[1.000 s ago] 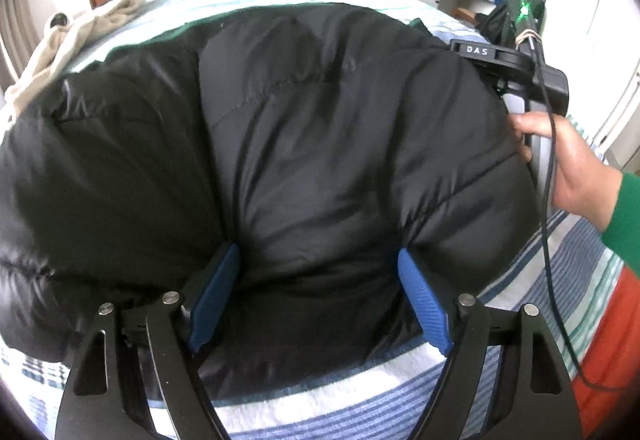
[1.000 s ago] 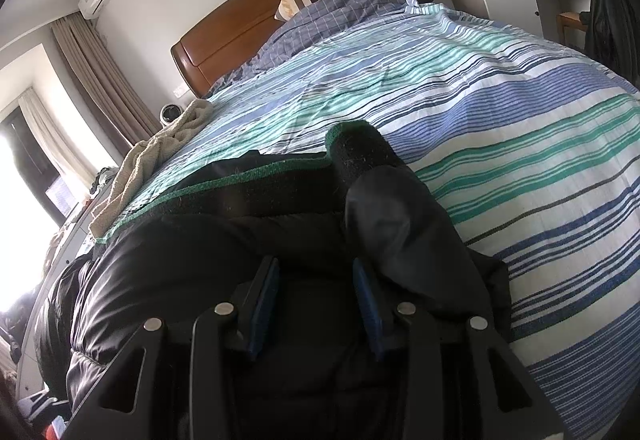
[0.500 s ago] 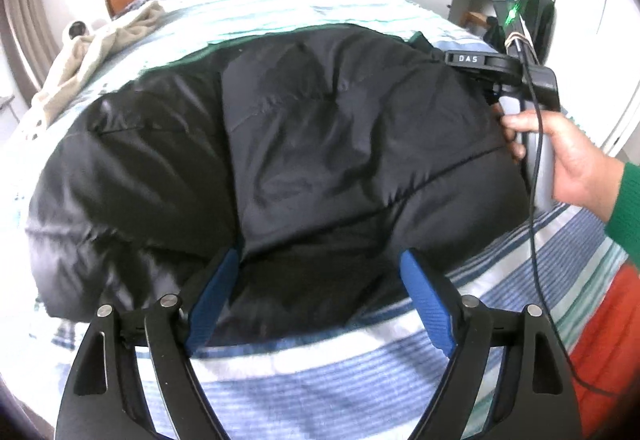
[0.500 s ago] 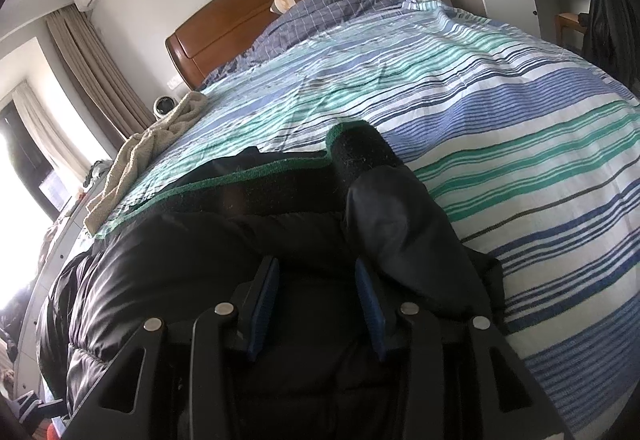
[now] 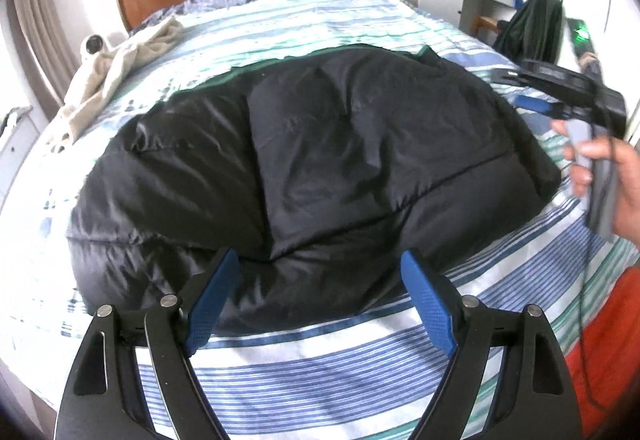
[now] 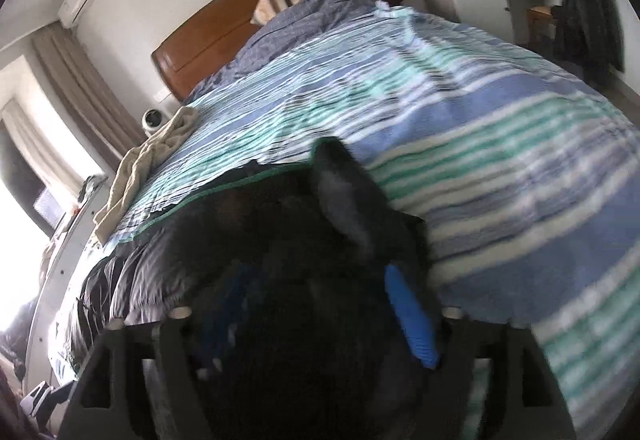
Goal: Fold large clothes
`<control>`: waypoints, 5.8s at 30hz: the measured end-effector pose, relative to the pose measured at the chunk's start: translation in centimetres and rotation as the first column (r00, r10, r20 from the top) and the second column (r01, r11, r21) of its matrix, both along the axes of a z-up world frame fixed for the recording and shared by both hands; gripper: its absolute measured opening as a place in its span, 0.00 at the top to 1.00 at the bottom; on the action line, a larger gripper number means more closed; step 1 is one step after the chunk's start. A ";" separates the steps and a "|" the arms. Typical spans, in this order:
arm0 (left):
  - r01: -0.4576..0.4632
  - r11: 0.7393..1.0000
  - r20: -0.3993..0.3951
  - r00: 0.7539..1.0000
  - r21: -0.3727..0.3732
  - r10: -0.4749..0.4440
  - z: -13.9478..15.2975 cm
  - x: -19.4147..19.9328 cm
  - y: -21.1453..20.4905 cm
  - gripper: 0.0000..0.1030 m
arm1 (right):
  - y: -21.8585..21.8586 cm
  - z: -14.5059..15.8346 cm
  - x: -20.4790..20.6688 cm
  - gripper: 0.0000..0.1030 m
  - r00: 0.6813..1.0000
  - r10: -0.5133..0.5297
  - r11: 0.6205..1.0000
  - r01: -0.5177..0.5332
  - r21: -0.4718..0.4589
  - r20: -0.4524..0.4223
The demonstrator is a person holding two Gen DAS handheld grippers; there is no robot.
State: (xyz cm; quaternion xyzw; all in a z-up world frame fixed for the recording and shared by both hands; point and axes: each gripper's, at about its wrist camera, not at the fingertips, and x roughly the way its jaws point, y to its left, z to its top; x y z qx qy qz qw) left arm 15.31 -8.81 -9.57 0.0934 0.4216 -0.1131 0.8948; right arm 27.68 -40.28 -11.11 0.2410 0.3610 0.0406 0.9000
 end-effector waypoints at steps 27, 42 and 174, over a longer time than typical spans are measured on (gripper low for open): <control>-0.117 0.993 -0.053 0.992 -0.035 0.115 -5.5 12.1 1.1 0.04 | -4.0 -8.2 -0.2 0.21 0.986 0.106 0.849 -0.022 0.529 -0.129; -0.116 0.993 -0.124 0.985 0.020 0.117 -4.3 12.5 1.1 0.08 | 3.8 4.7 -1.5 0.76 0.972 0.184 0.930 -0.220 0.294 0.144; -0.403 0.773 -0.398 0.892 -0.490 0.212 -5.9 20.3 24.8 0.43 | 29.8 2.4 -3.3 0.76 0.758 0.591 0.730 -0.648 -0.217 -0.274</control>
